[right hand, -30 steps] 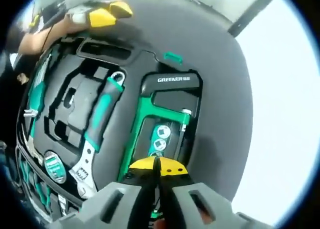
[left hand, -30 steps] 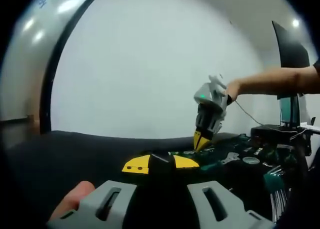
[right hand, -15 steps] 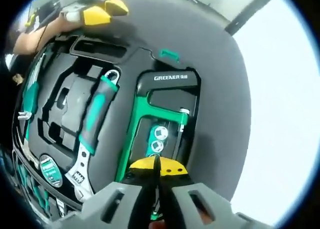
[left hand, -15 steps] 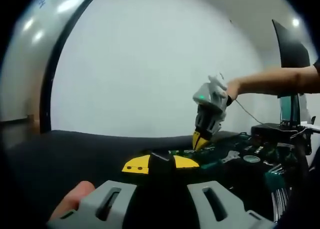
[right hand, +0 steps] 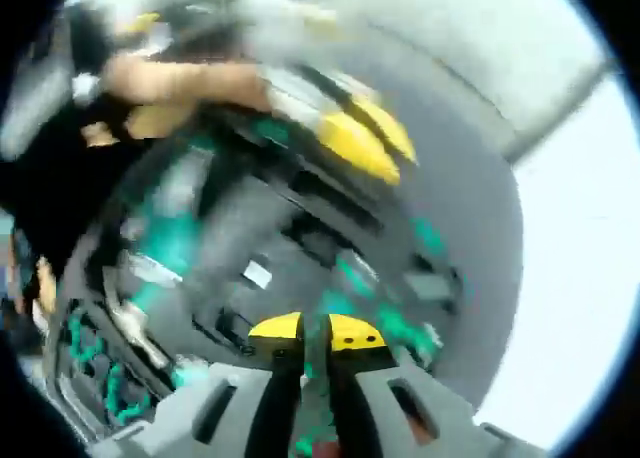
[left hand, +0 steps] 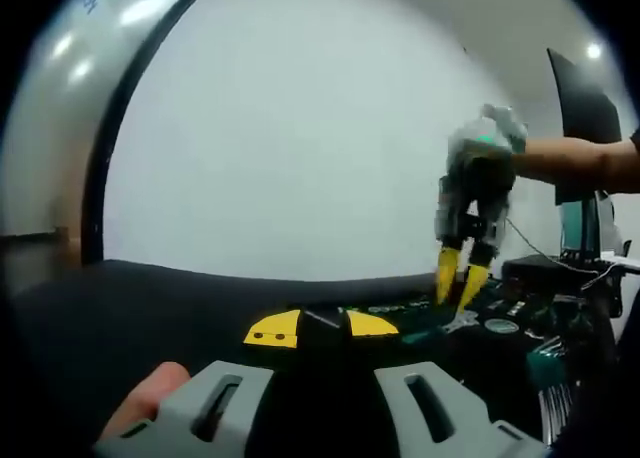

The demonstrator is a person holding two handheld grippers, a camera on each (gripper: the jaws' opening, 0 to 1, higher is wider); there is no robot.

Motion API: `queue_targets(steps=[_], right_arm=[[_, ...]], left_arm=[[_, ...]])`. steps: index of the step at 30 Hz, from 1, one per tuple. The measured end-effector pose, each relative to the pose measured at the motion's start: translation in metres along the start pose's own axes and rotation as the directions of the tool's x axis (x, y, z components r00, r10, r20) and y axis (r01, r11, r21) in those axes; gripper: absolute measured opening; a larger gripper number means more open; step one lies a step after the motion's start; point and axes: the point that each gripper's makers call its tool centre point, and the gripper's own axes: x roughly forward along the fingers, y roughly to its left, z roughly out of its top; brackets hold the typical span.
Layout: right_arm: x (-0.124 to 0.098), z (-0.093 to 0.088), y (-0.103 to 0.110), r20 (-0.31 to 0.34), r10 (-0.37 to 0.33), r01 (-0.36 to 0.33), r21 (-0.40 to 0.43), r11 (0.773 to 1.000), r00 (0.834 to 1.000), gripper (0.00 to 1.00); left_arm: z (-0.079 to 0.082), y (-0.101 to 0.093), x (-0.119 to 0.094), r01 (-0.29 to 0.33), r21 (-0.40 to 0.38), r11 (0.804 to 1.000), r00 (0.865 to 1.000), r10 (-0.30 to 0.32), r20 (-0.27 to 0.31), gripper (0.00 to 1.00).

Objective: Pick up the tools and put them into their designated positions in the toolbox.

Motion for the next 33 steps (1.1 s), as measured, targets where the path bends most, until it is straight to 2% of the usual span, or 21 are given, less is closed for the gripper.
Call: queue_targets(steps=[1, 2, 3, 5, 7, 8, 10, 13, 15, 17, 19, 21, 23, 24, 26, 27, 29, 31, 33], right_arm=[[0.007, -0.006, 0.003, -0.06, 0.027, -0.031, -0.075, 0.997, 0.998, 0.07], [0.014, -0.007, 0.008, -0.086, 0.049, -0.06, -0.122, 0.991, 0.995, 0.07], [0.021, -0.007, 0.012, -0.101, 0.072, -0.085, -0.131, 0.988, 0.992, 0.07], [0.028, -0.001, 0.011, -0.094, 0.07, -0.08, -0.105, 0.991, 0.993, 0.07], [0.031, 0.004, 0.011, -0.075, 0.064, -0.073, -0.119, 0.99, 0.995, 0.07], [0.032, 0.003, 0.011, -0.085, 0.058, -0.073, -0.19, 0.979, 0.995, 0.07], [0.033, -0.008, 0.011, -0.156, 0.065, -0.108, -0.288, 0.952, 0.986, 0.07], [0.036, -0.012, 0.011, -0.17, 0.12, -0.175, -0.36, 0.917, 0.978, 0.07], [0.039, -0.015, 0.008, -0.2, 0.111, -0.189, -0.427, 0.884, 0.973, 0.07], [0.042, -0.012, 0.008, -0.189, 0.12, -0.192, -0.434, 0.88, 0.975, 0.07], [0.044, -0.015, 0.005, -0.213, 0.121, -0.211, -0.473, 0.856, 0.969, 0.07], [0.045, -0.016, 0.013, -0.222, 0.155, -0.246, -0.479, 0.842, 0.963, 0.1], [0.047, -0.019, 0.012, -0.243, 0.159, -0.265, -0.504, 0.822, 0.957, 0.09], [0.047, -0.017, 0.011, -0.24, 0.16, -0.263, -0.499, 0.825, 0.957, 0.09], [0.051, -0.017, 0.014, -0.252, 0.169, -0.278, -0.507, 0.816, 0.953, 0.08], [0.049, -0.018, 0.013, -0.267, 0.174, -0.295, -0.532, 0.794, 0.948, 0.08], [0.05, -0.018, 0.014, -0.27, 0.173, -0.294, -0.517, 0.804, 0.947, 0.08], [0.048, -0.023, 0.022, -0.293, 0.215, -0.34, -0.495, 0.8, 0.932, 0.0], [0.047, -0.017, 0.016, -0.249, 0.179, -0.285, -0.5, 0.818, 0.952, 0.0]], left_arm=[[-0.001, 0.0, 0.0, 0.0, 0.005, 1.0, 1.0, 0.0, -0.003, 0.13], [-0.001, -0.002, 0.0, 0.0, 0.008, 1.0, 1.0, 0.0, -0.004, 0.13], [-0.001, -0.002, -0.001, 0.0, 0.009, 1.0, 1.0, 0.0, -0.004, 0.13], [-0.001, -0.002, -0.001, -0.004, 0.004, 1.0, 1.0, 0.004, -0.003, 0.13], [0.0, 0.001, -0.001, -0.005, -0.004, 1.0, 1.0, 0.005, 0.0, 0.13], [0.0, 0.0, -0.002, -0.002, -0.006, 1.0, 1.0, 0.002, 0.002, 0.13], [0.001, -0.002, -0.001, 0.003, -0.001, 1.0, 1.0, -0.003, 0.004, 0.13], [-0.002, -0.001, 0.001, 0.001, 0.005, 1.0, 1.0, -0.001, -0.008, 0.13], [-0.002, -0.001, 0.0, 0.0, 0.005, 1.0, 1.0, 0.0, -0.009, 0.13], [-0.001, -0.001, -0.001, 0.0, 0.004, 1.0, 1.0, 0.0, -0.005, 0.13], [-0.001, 0.0, -0.001, -0.003, 0.005, 1.0, 1.0, 0.003, -0.004, 0.13], [0.0, 0.001, -0.001, -0.005, -0.002, 1.0, 1.0, 0.005, -0.001, 0.13], [0.0, 0.002, -0.001, -0.005, -0.002, 1.0, 1.0, 0.005, -0.001, 0.13], [0.0, 0.001, -0.001, -0.005, -0.001, 1.0, 1.0, 0.005, 0.0, 0.13], [0.001, 0.0, -0.002, 0.002, -0.001, 1.0, 1.0, -0.002, 0.001, 0.13], [0.001, -0.001, -0.002, 0.005, -0.001, 1.0, 1.0, -0.005, 0.001, 0.13], [0.001, -0.003, -0.003, 0.006, 0.001, 1.0, 1.0, -0.006, 0.002, 0.13], [0.001, -0.003, -0.003, 0.008, 0.001, 1.0, 1.0, -0.008, 0.004, 0.13], [0.002, -0.003, -0.004, 0.008, 0.0, 1.0, 1.0, -0.008, 0.009, 0.13]])
